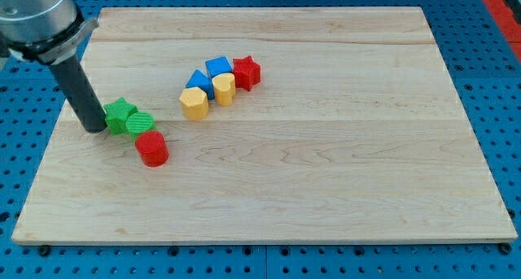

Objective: Push green circle below red star

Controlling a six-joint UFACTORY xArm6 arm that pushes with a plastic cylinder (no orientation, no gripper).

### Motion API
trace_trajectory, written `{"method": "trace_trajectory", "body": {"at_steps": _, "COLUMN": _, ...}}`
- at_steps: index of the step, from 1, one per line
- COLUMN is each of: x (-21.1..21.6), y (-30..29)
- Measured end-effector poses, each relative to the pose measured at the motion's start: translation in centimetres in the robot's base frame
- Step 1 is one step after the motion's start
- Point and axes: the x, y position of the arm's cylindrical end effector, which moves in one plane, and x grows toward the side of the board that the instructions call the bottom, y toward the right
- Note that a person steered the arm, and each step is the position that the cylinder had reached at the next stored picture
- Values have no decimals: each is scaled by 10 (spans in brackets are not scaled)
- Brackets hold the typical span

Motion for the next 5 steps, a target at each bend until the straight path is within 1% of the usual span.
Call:
{"method": "trace_trajectory", "body": {"at_steps": 1, "x": 17, "y": 6}}
{"method": "trace_trajectory", "body": {"at_steps": 2, "x": 17, "y": 44}}
{"method": "trace_trajectory", "body": {"at_steps": 3, "x": 17, "y": 71}}
{"method": "trace_trajectory", "body": {"at_steps": 5, "x": 14, "y": 101}}
